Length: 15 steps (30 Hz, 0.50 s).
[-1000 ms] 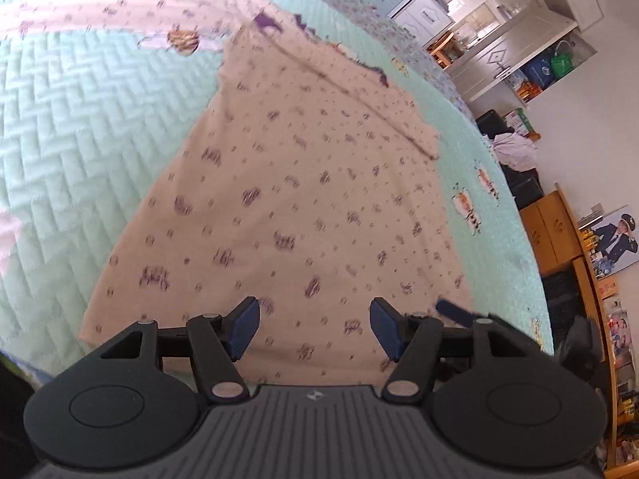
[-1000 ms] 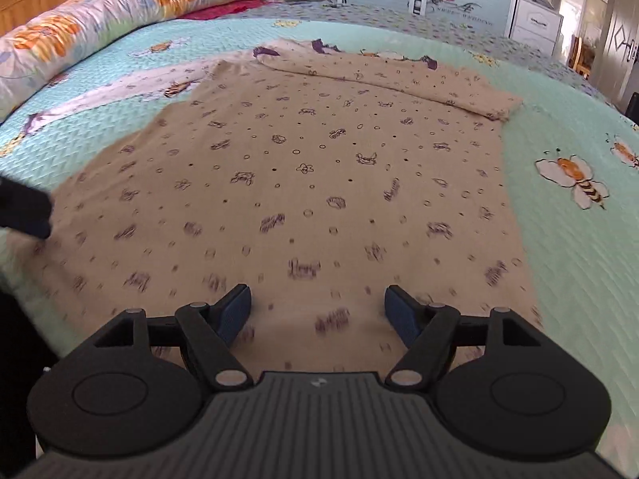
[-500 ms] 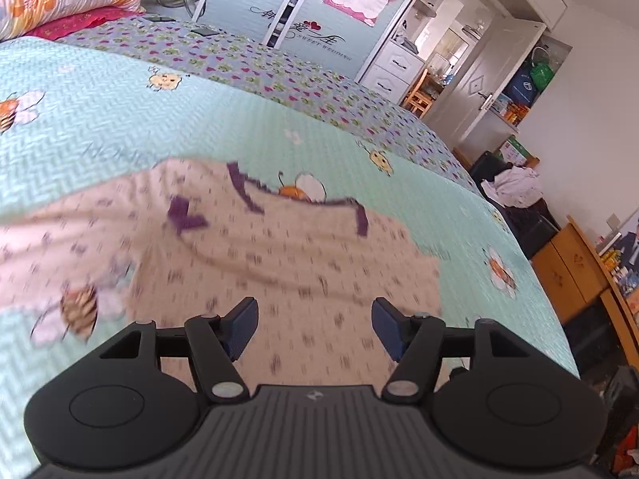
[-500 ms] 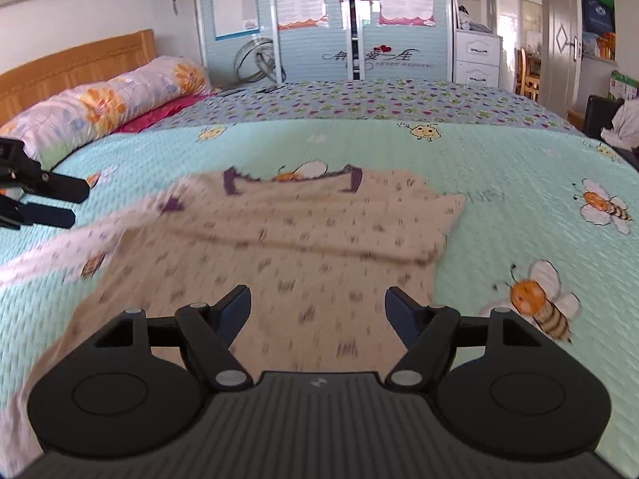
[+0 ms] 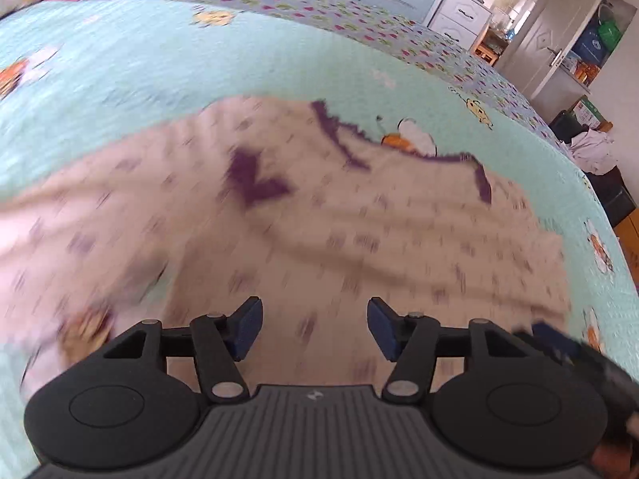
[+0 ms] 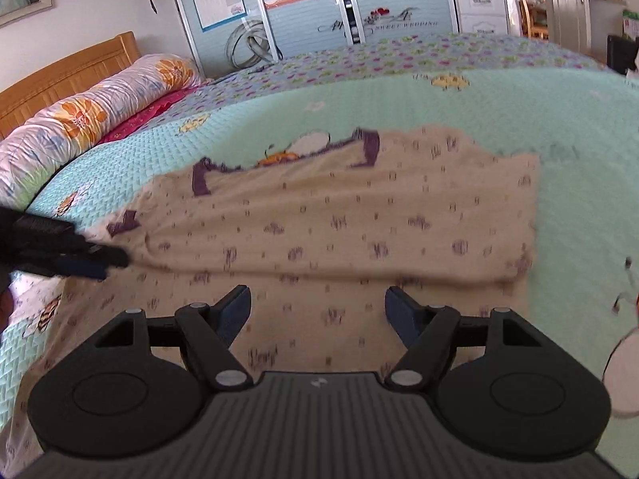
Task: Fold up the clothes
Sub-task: 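Withdraw both open grippers above the folded garment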
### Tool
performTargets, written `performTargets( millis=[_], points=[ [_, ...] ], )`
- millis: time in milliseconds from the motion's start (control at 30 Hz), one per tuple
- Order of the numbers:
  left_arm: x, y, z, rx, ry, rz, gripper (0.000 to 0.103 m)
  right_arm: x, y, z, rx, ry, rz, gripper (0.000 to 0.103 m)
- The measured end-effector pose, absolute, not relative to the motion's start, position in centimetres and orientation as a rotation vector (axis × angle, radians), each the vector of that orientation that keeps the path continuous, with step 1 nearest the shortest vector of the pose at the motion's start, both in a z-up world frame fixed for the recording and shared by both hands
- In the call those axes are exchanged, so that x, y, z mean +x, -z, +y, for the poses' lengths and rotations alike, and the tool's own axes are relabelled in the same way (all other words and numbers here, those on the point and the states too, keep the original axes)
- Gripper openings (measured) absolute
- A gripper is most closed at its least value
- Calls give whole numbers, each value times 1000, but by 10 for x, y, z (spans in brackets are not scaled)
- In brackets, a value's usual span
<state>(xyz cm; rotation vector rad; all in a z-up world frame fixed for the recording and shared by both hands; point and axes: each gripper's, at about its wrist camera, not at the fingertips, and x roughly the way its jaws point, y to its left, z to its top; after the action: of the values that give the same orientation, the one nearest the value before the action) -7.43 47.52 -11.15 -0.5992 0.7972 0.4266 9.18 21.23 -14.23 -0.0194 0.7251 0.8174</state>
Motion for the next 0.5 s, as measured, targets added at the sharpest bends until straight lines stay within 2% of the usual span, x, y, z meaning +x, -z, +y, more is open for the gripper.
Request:
performTargets(
  millis=[100,267,500],
  points=[
    [-130,109,460,-667,-411,736,62,82,130,213,15,-890,697,74],
    [-168,97,467,-698,-447,648,62,84,91,283,48,-1071,688,74],
    [-181,87,516,-689,-566,492,63,77,132,404,-28,-1133,765,73]
  ],
)
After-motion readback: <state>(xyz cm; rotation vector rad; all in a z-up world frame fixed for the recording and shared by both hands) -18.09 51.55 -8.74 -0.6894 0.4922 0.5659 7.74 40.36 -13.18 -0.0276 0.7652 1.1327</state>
